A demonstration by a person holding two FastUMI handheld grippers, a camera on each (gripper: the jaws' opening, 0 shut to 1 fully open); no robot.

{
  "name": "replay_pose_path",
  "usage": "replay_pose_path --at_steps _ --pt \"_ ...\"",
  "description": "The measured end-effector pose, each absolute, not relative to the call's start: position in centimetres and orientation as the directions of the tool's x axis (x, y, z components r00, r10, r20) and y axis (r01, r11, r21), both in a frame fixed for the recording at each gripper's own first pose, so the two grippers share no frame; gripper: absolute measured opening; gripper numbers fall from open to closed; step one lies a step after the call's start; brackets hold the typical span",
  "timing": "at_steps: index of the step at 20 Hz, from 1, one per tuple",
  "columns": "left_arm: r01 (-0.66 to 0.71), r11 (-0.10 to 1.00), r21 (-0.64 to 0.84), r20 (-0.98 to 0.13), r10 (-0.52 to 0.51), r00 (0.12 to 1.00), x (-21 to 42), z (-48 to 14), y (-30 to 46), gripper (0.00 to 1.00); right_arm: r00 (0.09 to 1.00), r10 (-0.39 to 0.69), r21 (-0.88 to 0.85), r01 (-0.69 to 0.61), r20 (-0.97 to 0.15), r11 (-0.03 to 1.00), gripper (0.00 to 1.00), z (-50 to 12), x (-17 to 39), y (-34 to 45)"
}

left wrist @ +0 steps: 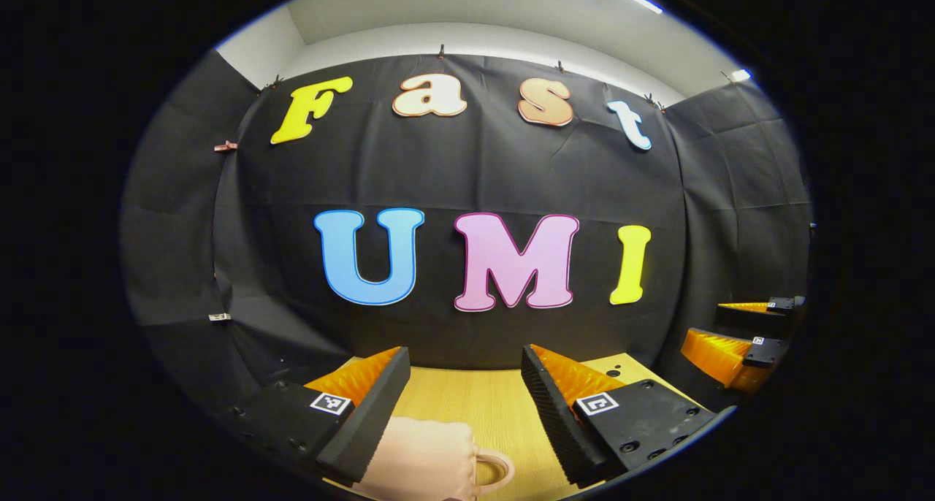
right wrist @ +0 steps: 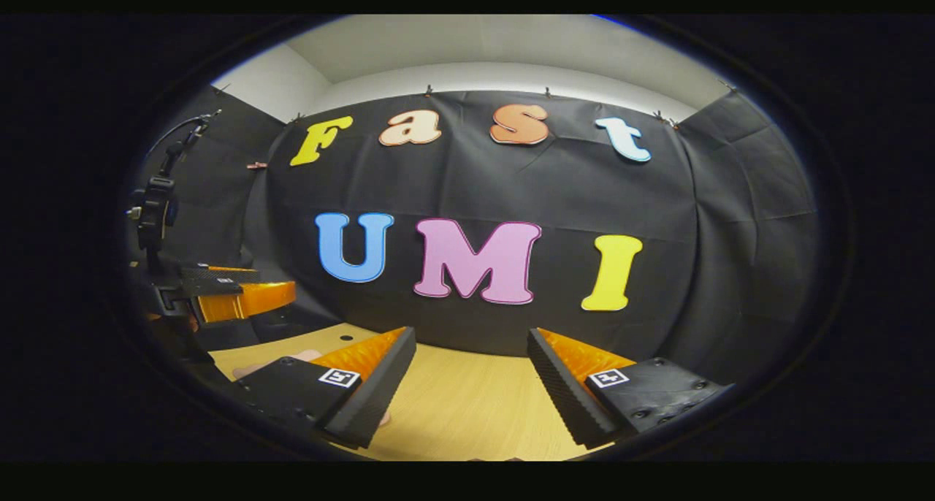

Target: First open the suitcase, pack the skin care products into it, and then close the suitcase.

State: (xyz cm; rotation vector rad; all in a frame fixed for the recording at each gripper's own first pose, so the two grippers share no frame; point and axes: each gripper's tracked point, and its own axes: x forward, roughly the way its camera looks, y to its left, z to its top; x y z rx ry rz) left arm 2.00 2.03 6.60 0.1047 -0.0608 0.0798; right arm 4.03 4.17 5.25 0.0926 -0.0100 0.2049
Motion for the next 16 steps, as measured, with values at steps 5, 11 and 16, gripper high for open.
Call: replay_pose_path --at_steps 5,11,16 --pt "-0.099 0.991 0.086 0.091 0.092 0.992 1.9 7.6 2.7 0.96 0.977 0.213 0.088 -0.213 0.02 0.973 0.97 5.2 4.3 4.6" --pt "-0.128 0.987 0.102 0.075 0.121 0.99 1.5 6.9 3.4 0.96 0.973 0.229 0.087 -0.229 0.006 0.97 0.97 4.5 4.3 5.0" --pt "-0.147 0.986 0.078 0.06 0.143 0.988 1.6 6.8 4.2 0.96 0.973 0.23 0.089 -0.23 0.005 0.969 0.97 4.5 4.5 5.1"
